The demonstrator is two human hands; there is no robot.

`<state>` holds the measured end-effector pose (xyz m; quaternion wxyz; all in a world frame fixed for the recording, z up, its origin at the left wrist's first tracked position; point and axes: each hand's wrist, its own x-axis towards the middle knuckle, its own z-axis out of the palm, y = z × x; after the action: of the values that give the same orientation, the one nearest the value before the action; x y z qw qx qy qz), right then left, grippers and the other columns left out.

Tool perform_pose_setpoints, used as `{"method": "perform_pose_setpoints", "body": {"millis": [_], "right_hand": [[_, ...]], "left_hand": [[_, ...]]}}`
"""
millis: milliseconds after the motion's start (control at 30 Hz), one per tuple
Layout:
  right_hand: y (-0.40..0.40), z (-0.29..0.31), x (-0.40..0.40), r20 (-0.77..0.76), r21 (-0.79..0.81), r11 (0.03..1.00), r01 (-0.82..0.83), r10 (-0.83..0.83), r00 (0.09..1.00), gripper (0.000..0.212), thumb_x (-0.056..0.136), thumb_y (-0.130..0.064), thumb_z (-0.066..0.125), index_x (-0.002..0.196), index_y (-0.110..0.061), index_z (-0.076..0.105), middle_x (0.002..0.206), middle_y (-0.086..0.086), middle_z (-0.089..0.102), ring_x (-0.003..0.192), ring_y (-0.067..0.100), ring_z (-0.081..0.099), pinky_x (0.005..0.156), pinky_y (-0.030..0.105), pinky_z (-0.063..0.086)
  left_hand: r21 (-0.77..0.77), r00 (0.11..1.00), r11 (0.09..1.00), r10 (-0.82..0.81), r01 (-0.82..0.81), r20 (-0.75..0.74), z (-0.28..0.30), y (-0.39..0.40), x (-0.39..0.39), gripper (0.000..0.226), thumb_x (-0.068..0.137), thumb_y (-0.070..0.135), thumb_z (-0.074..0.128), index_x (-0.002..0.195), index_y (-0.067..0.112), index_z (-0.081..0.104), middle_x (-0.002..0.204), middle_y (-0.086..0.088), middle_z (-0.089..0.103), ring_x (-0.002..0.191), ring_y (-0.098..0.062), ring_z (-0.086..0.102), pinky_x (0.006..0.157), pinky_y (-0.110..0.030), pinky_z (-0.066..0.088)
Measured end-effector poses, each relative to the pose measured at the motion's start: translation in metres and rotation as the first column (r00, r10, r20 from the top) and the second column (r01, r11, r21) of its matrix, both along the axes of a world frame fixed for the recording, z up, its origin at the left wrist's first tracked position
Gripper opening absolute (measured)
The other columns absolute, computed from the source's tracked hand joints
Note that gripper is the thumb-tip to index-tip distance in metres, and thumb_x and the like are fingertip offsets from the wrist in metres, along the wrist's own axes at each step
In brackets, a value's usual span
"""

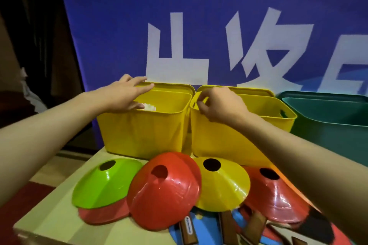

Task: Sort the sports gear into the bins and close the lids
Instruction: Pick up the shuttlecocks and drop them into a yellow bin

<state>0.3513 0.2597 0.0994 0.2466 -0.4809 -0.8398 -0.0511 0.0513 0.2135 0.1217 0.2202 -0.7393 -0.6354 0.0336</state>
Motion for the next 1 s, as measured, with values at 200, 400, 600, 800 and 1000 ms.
{"method": "perform_pose_setpoints", "body": {"millis": [200,400,600,800,1000], "right_hand": [[-0.066,-0.036,0.148,0.036,0.029,0.998,0.047,-0.048,0.998,0.017,0.098,-0.05,0.055,0.105,-0.04,0.068,0.073,-0.025,0.068,0.064,-0.006,0.063,0.06,0.035,0.06],[-0.127,-0.056,0.302,0.015,0.042,0.923,0.382,-0.383,0.924,0.017,0.085,-0.059,0.058,0.101,-0.052,0.06,0.068,-0.036,0.063,0.071,0.004,0.071,0.063,0.036,0.058],[-0.176,-0.046,0.432,0.104,0.067,0.839,0.54,-0.545,0.832,0.024,0.091,-0.06,0.058,0.109,-0.046,0.063,0.082,-0.03,0.07,0.083,0.015,0.07,0.064,0.033,0.054],[-0.223,-0.057,0.537,0.12,0.062,0.731,0.68,-0.682,0.722,0.029,0.093,-0.062,0.057,0.115,-0.044,0.061,0.098,-0.027,0.07,0.092,0.011,0.069,0.058,0.029,0.038],[-0.263,-0.08,0.627,0.178,-0.013,0.55,0.835,-0.82,0.544,0.054,0.09,-0.074,0.05,0.138,-0.048,0.047,0.136,-0.019,0.056,0.111,0.019,0.068,0.076,0.036,0.053]], "left_hand": [[-0.068,0.983,0.988,-0.145,0.138,-0.113,-0.012,-0.015,0.081,0.103,0.081,0.083,0.044,0.149,0.055,-0.029,0.169,0.006,-0.016,0.152,-0.034,0.008,0.118,-0.056,0.026],[-0.125,0.892,0.912,-0.408,0.39,-0.194,-0.007,-0.033,0.207,0.099,0.086,0.082,0.044,0.148,0.057,-0.029,0.168,0.009,-0.02,0.153,-0.03,-0.005,0.12,-0.054,0.019],[-0.152,0.811,0.855,-0.519,0.496,-0.271,0.015,-0.026,0.34,0.091,0.086,0.084,0.035,0.143,0.062,-0.033,0.165,0.013,-0.017,0.152,-0.024,0.001,0.119,-0.047,0.026],[-0.173,0.702,0.754,-0.655,0.634,-0.279,0.012,-0.013,0.477,0.086,0.083,0.084,0.026,0.144,0.062,-0.03,0.166,0.011,-0.008,0.151,-0.023,0.008,0.12,-0.043,0.024],[-0.195,0.573,0.622,-0.779,0.758,-0.256,-0.012,0.001,0.6,0.086,0.089,0.081,0.037,0.148,0.061,-0.023,0.166,0.005,0.001,0.149,-0.024,0.011,0.116,-0.044,0.028]]}}
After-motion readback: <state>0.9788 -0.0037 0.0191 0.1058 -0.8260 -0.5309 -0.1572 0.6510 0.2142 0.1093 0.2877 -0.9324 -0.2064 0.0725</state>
